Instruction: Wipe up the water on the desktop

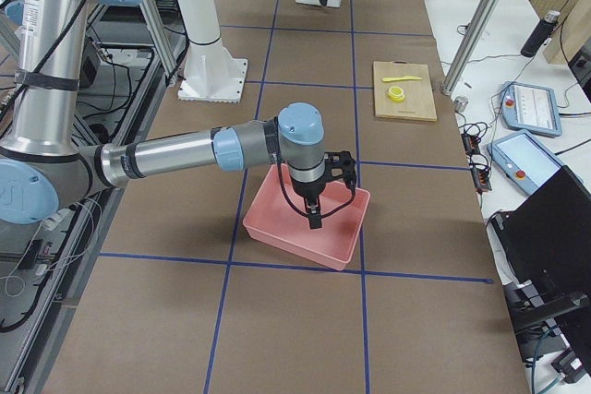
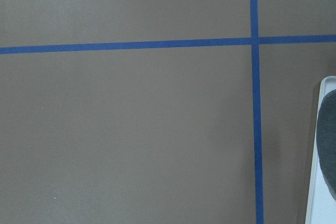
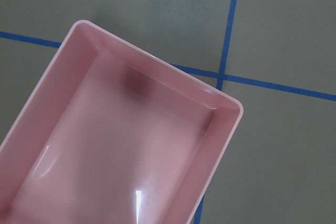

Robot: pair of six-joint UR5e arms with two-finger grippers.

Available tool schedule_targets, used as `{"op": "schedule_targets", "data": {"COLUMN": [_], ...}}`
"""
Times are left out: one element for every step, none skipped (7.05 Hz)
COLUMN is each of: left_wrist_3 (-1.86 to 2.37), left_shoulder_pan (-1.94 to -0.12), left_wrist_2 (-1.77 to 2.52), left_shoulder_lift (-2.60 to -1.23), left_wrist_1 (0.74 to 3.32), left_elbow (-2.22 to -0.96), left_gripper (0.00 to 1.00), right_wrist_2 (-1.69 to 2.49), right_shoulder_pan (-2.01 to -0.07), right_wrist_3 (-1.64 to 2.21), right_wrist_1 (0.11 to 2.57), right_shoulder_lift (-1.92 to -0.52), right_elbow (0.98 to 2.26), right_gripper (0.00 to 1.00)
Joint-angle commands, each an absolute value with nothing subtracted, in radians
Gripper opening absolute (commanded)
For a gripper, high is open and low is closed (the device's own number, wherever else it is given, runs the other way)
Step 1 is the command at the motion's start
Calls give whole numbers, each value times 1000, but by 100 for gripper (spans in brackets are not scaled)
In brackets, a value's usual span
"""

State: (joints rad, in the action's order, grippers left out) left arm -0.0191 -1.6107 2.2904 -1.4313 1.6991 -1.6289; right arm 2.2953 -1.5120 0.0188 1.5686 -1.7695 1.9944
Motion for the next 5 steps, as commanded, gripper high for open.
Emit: {"op": "schedule_targets", "data": {"left_wrist_3": [-8, 3, 3, 5, 5], "left_shoulder_pan": [-1611, -1611, -1611, -1611, -1611], "left_wrist_2": [2359, 2367, 2368, 2372, 2432], "left_shoulder_lift": [-1446, -1450, -1453, -1468, -1480], "left_wrist_1": [1700, 1700, 1700, 1695, 1703], "left_elbow": [-1631, -1640, -1652, -1649, -1657], "left_gripper": [98, 98, 98, 98, 98], "right_wrist_2": [2309, 2301, 2284, 2280, 2279], "right_shoulder_pan": [-1513, -1513, -1513, -1513, -1513], "right_wrist_3": [21, 9, 3, 5, 3], "right_wrist_1": [1569, 1569, 1568, 1569, 1569], "right_shoulder_lift": [-1769, -1778, -1781, -1784, -1787], "right_elbow": [1988, 1979, 1980, 1980, 1971], "right_gripper": [100, 100, 100, 100, 100]}}
